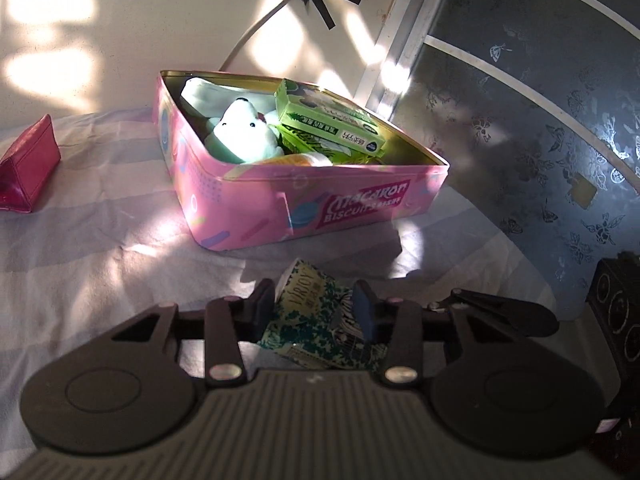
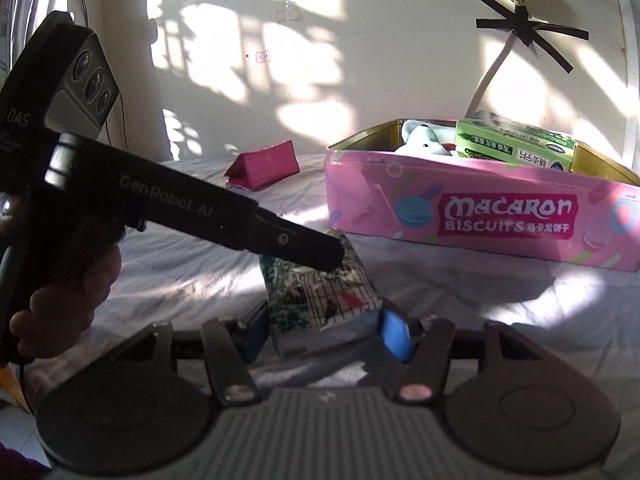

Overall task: Organize objects
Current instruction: 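Grasp the tissue pack with the left gripper while the right gripper releases it, then lower the tissue pack into the tin and open the left gripper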

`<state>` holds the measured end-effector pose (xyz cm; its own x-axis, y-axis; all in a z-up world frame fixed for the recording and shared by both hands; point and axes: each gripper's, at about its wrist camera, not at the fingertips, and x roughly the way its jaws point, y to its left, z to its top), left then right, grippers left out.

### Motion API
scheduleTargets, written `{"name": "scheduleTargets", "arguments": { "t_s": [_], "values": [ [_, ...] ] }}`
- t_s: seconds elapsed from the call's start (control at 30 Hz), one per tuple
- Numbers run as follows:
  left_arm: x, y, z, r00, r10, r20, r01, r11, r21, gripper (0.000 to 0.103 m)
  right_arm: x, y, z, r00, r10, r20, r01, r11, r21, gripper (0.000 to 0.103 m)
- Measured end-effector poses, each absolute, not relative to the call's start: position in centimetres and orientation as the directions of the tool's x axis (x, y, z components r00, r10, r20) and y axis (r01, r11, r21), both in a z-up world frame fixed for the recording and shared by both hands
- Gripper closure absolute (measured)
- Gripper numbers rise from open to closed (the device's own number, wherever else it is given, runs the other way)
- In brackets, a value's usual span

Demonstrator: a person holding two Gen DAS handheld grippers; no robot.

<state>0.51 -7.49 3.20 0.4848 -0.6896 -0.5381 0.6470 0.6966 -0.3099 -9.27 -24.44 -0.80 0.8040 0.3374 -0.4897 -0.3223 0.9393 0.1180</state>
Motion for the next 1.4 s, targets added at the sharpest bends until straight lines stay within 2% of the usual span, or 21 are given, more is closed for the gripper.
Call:
{"name": "scheduleTargets", "arguments": {
  "t_s": [0.13,0.23,0.33,0.43,0.47,0.57,0.7,0.87,1.0,1.4],
  "values": [
    [0.8,-8.6,6.8,0.526,-0.718,-0.457,0.679,0.678,-0.283,0.058,-9.7,-25.0,1.5,0.876,0.31,-0.369,-0.313,0.948,0.054,0.047],
    [2.1,-10.6,8.5,0.568,-0.706,-0.423,0.685,0.691,-0.231,0.057,-8.0,-25.7,3.3,0.915,0.261,-0.307,-0.278,0.961,-0.011,0.047],
    [4.8,-12.9,9.7,0.626,-0.676,-0.389,0.649,0.728,-0.221,0.054,-4.9,-27.1,4.4,0.935,0.228,-0.271,-0.242,0.97,-0.018,0.047],
    [7.2,-14.6,9.7,0.704,-0.597,-0.383,0.568,0.798,-0.202,0.037,-1.7,-28.0,4.7,0.951,0.181,-0.252,-0.199,0.979,-0.048,0.047],
    [7.9,-14.9,9.5,0.732,-0.56,-0.387,0.531,0.826,-0.191,0.031,-0.6,-28.1,4.6,0.954,0.172,-0.246,-0.193,0.979,-0.065,0.045],
    [9.0,-15.1,8.5,0.786,-0.454,-0.42,0.433,0.889,-0.15,0.03,2.0,-28.9,3.4,0.964,0.131,-0.23,-0.146,0.988,-0.05,0.026],
    [7.9,-13.8,7.9,0.797,-0.419,-0.435,0.399,0.906,-0.142,0.03,1.9,-30.7,2.0,0.954,0.16,-0.254,-0.146,0.987,0.073,0.027],
    [4.4,-12.1,8.1,0.822,-0.394,-0.411,0.398,0.914,-0.08,0.024,-0.7,-30.9,2.3,0.956,0.182,-0.228,-0.163,0.982,0.098,0.025],
    [1.7,-10.8,7.7,0.844,-0.353,-0.404,0.382,0.924,-0.01,0.023,-2.9,-30.3,2.5,0.959,0.176,-0.224,-0.156,0.982,0.105,0.024],
    [-1.4,-6.8,3.0,0.837,-0.214,-0.503,0.279,0.958,0.058,0.022,-7.0,-27.9,0.9,0.921,0.218,-0.324,-0.156,0.966,0.206,0.024]
  ]
}}
